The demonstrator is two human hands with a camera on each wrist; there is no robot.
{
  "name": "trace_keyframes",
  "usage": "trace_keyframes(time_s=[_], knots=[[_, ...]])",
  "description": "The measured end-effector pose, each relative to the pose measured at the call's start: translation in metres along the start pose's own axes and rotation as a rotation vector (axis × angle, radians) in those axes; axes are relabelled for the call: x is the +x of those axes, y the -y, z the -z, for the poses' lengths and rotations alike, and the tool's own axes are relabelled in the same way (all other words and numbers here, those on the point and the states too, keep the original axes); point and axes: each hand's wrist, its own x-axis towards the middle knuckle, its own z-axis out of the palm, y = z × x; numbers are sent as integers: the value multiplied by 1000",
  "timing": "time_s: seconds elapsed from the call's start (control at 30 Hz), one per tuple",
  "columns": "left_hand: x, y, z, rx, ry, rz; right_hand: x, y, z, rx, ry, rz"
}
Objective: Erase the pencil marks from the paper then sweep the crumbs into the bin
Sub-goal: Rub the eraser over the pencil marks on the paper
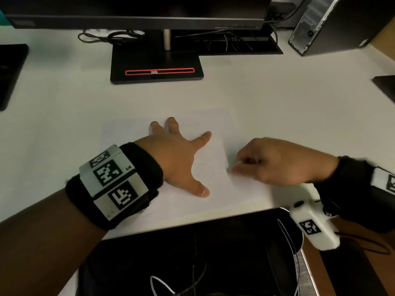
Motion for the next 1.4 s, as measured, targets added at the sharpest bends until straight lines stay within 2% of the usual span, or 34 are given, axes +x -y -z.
trace_keyframes(time_s=[0.07, 0.2, 0.33, 0.47, 0.63, 0.8, 0.93, 1.03, 1.13, 1.2, 1.33, 1.4], knots=[[0, 0, 0, 6, -3, 0, 0, -2, 2, -10, -34, -12], [1, 0, 0, 5, -8, -1, -6, 15, -12, -40, 40, 92], [1, 2, -1, 3, -12, -2, 2, 5, -1, -10, -6, 17], [2, 1, -1, 6, -8, 5, -3, 22, -14, -52, 65, 127], [2, 2, 0, -5, -13, 8, 8, 8, 2, -26, 5, 51], [4, 1, 3, -9, -18, 22, 5, 21, -7, -35, 105, 112], [7, 6, 8, -53, -46, 32, 17, 7, 8, -32, -4, 35], [8, 9, 6, -112, -66, -28, 18, 7, 3, -55, -10, 59], [6, 11, -2, -142, -88, -76, 21, 0, 10, -41, -28, 18], [4, 14, -4, -115, -55, -81, 22, -1, 12, -37, -48, 3], [3, 15, 0, -53, 10, -83, 14, 16, -3, -56, 47, 127], [2, 15, 0, -47, 18, -86, 16, 13, 2, -48, 50, 100]])
